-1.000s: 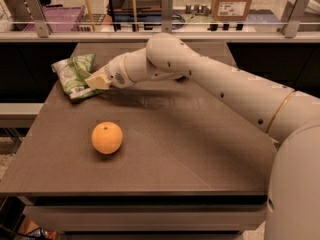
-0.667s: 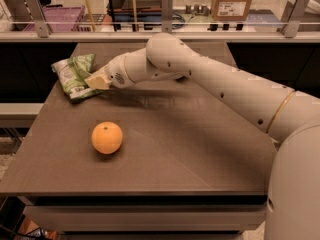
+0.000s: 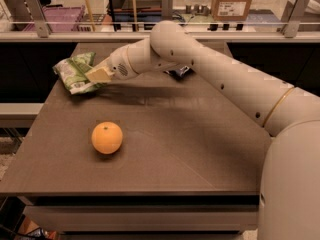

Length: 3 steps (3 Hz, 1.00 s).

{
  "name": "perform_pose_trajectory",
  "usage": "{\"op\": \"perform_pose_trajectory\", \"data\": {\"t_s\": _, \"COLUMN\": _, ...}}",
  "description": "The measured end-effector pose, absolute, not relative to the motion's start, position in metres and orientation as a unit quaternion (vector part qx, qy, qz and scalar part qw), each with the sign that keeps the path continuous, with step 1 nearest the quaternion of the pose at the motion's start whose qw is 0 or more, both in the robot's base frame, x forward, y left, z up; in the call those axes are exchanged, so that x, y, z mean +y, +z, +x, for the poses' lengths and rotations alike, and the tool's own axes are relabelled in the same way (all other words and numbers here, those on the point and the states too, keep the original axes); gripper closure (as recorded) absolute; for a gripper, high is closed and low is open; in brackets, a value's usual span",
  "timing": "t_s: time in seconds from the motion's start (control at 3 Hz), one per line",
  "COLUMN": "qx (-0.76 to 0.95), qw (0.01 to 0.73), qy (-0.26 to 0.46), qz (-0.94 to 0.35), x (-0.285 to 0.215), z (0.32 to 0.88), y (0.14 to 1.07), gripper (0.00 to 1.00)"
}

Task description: Pick green jalapeno chip bag

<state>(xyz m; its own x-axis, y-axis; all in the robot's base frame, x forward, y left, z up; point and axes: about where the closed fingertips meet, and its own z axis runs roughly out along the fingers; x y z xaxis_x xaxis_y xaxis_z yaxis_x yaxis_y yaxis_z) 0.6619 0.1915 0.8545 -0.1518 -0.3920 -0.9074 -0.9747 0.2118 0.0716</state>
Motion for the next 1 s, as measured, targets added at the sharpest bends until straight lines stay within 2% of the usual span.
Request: {"op": "perform_pose_trajectory", "data": {"t_s": 1.0, "qx": 0.615, "qw": 0.432, "qy": 0.407, "qz": -0.519, "x": 0.177, "z": 0.676, "y": 0.884, "gripper": 1.0}}
